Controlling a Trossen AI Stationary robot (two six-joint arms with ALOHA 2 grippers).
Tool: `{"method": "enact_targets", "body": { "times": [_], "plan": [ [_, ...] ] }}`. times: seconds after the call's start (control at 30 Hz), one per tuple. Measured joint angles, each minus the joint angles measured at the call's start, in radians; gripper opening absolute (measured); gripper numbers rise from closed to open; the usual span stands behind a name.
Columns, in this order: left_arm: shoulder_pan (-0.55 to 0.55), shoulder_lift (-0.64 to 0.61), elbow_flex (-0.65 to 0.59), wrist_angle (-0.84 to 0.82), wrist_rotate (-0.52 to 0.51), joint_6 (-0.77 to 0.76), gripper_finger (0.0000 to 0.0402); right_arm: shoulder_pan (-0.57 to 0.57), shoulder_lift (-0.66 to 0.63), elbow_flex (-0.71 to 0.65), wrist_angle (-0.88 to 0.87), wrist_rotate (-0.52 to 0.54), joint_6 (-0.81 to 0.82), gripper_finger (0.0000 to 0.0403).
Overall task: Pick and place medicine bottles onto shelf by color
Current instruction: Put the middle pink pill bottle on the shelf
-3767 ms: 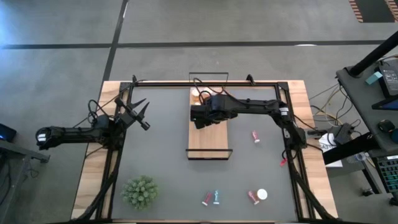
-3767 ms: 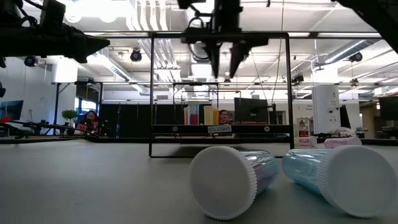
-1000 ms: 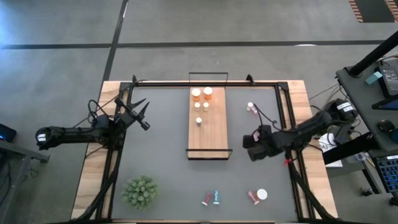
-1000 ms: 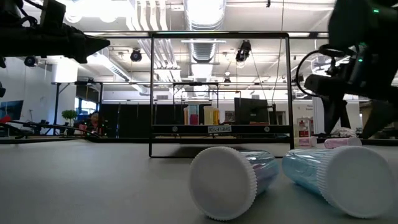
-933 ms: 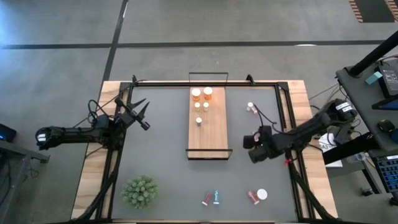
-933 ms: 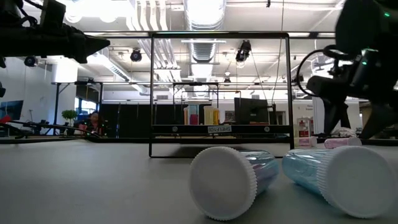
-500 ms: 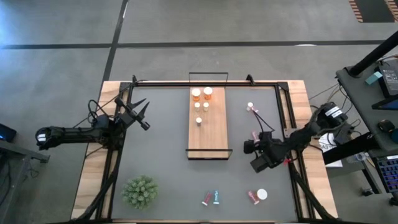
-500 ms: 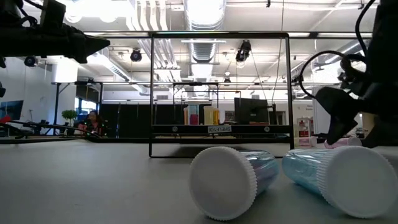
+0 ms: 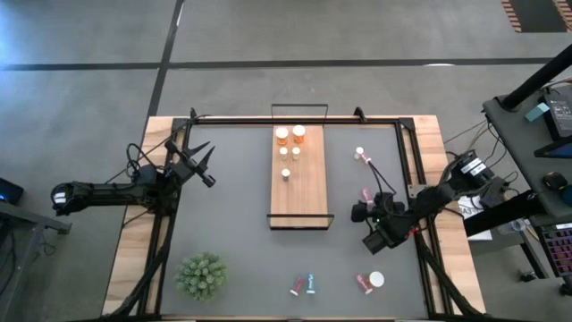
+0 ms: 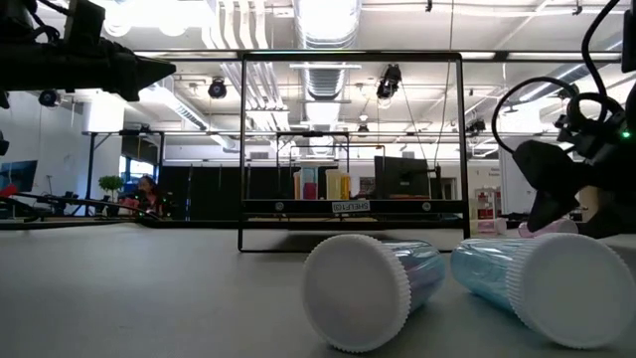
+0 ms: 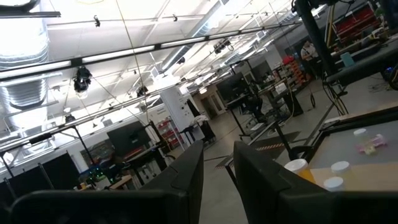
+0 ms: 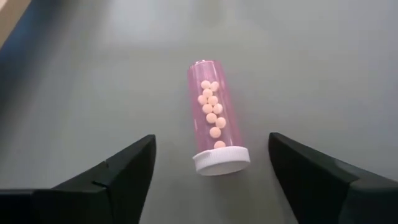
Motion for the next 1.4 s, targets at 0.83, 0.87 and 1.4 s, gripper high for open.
{"method": "enact_targets", "body": {
  "times": [0.83,0.87,1.4],
  "plan": [
    [0.000,0.000,0.000,0.000,0.000,0.000,0.0072,-0.021,-0.107,0.053,0.046,-0.114,-0.064,0.0117],
    [0.000,0.000,0.000,0.000,0.000,0.000,0.0072,-0.028,-0.126,0.058,0.043,-0.132,-0.079,0.0117],
    [0.000,0.000,0.000,0.000,0.000,0.000,0.0072,-0.330,-0.454,0.196,-0.139,-0.543,-0.355,0.0110]
  ]
}}
